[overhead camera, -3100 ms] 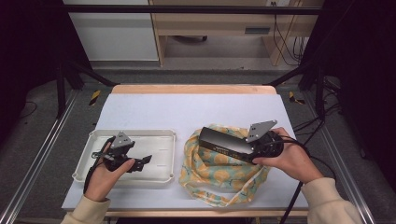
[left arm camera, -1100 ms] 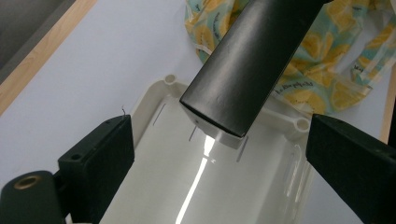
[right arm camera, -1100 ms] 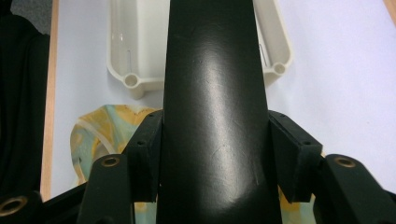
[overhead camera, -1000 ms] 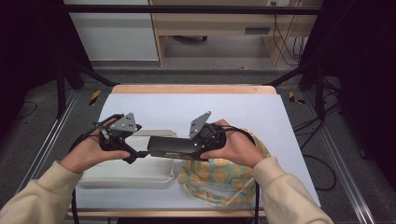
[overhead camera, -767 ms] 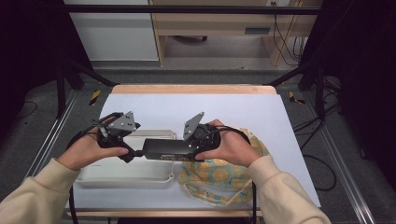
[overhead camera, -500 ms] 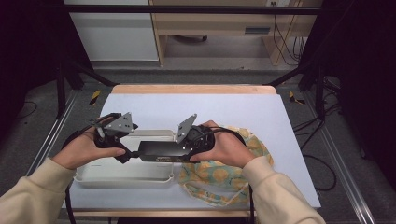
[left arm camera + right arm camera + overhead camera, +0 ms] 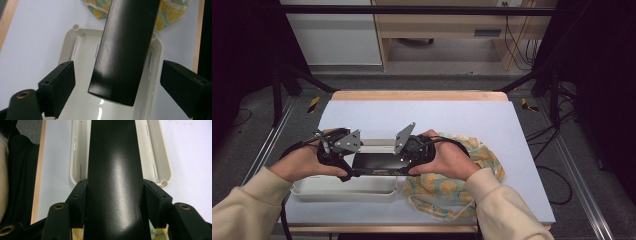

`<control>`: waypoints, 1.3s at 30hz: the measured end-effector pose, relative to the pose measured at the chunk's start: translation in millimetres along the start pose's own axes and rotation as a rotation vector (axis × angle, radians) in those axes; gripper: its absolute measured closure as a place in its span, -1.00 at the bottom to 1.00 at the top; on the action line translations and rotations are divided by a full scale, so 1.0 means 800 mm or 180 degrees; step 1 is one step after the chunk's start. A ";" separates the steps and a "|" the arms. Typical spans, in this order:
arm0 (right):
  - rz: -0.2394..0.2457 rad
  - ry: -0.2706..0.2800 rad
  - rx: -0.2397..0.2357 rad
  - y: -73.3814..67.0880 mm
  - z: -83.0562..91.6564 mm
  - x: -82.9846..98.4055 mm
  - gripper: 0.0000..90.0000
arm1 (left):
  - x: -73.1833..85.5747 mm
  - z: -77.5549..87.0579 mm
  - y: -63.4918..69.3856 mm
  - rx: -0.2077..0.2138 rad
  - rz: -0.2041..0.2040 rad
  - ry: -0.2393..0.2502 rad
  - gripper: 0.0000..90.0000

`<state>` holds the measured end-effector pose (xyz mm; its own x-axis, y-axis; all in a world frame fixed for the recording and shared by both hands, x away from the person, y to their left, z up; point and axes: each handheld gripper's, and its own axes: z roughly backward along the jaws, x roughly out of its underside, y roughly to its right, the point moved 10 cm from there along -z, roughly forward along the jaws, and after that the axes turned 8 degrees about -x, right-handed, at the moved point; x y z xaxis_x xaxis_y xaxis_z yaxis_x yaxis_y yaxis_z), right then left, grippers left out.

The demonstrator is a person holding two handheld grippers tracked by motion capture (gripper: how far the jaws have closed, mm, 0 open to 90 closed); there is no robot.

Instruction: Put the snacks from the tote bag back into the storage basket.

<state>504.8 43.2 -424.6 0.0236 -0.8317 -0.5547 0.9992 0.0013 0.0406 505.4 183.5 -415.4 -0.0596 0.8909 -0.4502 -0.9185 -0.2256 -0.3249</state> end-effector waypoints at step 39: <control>0.0058 -0.0063 -0.0124 -0.013 -0.010 -0.013 -0.05 | 0.021 -0.029 0.019 0.0223 -0.0507 -0.0514 -0.11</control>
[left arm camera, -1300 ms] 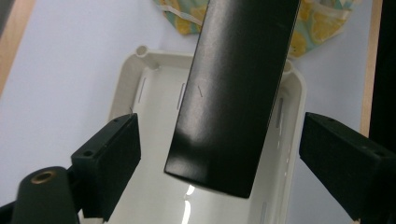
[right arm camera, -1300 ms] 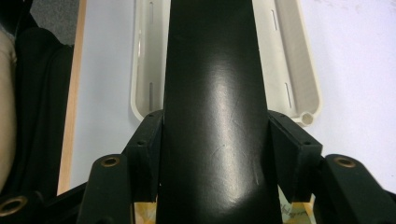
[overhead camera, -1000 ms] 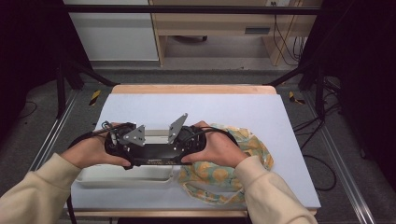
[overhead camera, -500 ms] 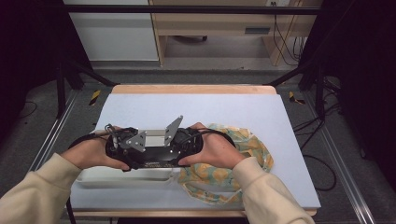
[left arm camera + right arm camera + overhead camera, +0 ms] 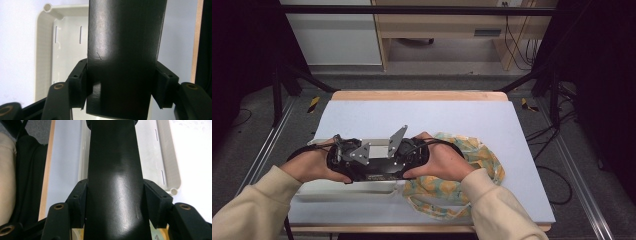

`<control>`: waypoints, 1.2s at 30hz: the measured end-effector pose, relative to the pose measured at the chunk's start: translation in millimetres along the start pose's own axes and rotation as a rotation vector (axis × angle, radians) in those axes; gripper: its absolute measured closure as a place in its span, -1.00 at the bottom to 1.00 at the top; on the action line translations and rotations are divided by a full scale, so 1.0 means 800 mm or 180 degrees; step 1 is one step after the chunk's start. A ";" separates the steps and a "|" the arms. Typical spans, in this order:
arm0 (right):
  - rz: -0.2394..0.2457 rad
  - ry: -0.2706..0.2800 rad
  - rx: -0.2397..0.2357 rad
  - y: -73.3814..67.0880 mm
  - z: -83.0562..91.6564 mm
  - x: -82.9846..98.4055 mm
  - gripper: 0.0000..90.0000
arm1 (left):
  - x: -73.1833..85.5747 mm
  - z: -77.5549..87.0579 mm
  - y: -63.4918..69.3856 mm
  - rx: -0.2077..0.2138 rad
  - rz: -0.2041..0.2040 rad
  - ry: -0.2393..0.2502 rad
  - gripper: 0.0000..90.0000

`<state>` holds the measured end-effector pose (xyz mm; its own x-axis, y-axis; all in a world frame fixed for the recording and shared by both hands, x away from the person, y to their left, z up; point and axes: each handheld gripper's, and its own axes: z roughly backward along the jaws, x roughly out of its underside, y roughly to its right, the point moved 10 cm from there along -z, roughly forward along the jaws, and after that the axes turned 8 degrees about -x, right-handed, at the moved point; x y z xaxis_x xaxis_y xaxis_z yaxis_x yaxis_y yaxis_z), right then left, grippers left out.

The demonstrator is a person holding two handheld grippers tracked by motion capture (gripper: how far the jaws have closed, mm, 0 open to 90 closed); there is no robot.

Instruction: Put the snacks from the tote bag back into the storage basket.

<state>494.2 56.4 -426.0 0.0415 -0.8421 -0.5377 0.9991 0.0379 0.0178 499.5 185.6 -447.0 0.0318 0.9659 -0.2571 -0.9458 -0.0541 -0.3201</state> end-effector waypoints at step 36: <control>-0.1231 0.0717 0.0850 0.012 0.074 0.086 -0.82 | 0.054 0.022 -0.014 -0.0129 0.0235 -0.0009 -0.03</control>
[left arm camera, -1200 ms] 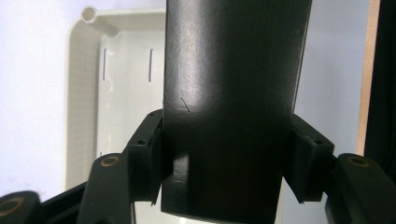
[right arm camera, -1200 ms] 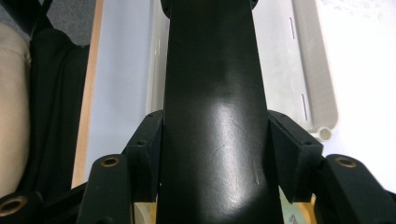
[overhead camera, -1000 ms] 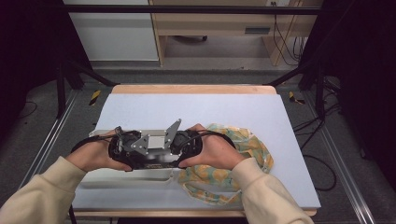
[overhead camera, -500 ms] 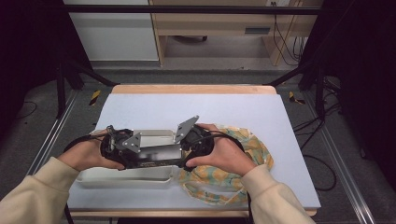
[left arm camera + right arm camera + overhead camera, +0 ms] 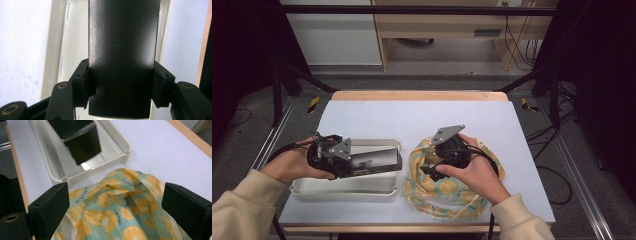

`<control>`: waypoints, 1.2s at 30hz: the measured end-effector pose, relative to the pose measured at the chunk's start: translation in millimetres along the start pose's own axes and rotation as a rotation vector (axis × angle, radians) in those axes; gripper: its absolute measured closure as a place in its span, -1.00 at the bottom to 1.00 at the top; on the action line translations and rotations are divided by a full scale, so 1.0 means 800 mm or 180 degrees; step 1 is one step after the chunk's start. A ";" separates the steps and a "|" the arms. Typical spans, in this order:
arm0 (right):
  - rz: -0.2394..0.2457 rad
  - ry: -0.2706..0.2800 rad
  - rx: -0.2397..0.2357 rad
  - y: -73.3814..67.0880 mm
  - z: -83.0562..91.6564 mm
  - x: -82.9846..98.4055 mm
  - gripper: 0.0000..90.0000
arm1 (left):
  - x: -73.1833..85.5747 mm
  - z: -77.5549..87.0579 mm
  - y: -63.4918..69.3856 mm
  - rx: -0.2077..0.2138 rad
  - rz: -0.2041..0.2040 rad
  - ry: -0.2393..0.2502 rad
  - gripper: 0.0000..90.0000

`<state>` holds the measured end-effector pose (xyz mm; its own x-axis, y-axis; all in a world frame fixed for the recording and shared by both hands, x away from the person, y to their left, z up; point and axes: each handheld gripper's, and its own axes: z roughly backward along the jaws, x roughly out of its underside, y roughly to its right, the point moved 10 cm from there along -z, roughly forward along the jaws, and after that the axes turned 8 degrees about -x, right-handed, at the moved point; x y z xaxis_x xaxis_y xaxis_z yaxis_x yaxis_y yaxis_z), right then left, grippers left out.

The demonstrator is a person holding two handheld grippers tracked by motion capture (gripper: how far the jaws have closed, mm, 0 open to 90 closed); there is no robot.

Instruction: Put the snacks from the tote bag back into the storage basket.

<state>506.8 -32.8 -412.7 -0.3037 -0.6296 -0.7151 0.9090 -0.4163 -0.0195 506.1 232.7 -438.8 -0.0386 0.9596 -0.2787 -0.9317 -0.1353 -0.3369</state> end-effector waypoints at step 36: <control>-0.0674 0.0510 0.1108 0.046 0.089 0.133 -0.76 | 0.049 0.021 -0.019 -0.0148 0.0164 0.0002 -0.03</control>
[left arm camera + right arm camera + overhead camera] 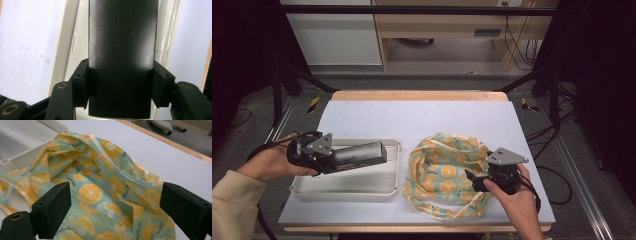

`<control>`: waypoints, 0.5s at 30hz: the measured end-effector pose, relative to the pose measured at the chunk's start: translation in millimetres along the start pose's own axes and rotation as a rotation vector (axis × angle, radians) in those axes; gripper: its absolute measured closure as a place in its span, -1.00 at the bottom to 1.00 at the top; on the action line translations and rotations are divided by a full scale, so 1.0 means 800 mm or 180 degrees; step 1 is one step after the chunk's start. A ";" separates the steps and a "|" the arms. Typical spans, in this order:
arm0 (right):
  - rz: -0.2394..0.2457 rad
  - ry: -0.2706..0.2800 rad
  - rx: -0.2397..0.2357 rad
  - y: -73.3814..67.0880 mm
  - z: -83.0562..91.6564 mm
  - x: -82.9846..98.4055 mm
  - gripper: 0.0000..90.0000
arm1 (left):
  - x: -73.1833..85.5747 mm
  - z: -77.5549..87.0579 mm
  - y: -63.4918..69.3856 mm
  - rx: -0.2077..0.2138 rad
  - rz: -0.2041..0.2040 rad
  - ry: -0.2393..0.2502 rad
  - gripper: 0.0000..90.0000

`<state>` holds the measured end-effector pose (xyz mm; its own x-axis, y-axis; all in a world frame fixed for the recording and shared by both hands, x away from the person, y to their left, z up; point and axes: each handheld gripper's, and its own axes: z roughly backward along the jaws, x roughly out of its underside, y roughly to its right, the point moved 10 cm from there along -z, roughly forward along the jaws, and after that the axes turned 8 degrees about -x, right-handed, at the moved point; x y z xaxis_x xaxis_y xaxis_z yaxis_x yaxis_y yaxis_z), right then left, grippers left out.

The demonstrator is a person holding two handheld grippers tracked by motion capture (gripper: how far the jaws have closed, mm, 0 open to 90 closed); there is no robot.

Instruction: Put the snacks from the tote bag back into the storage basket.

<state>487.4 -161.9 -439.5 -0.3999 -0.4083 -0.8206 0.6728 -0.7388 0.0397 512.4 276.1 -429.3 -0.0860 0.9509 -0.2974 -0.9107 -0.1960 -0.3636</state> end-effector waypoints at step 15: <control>-0.0219 0.0140 0.0362 0.021 0.017 0.045 -0.74 | 0.013 0.001 -0.003 -0.0028 0.0038 -0.0022 -0.03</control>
<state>475.9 -196.4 -460.3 -0.4132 -0.3325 -0.8477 0.5687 -0.8213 0.0449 513.4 286.7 -430.5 -0.0996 0.9501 -0.2955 -0.9060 -0.2094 -0.3678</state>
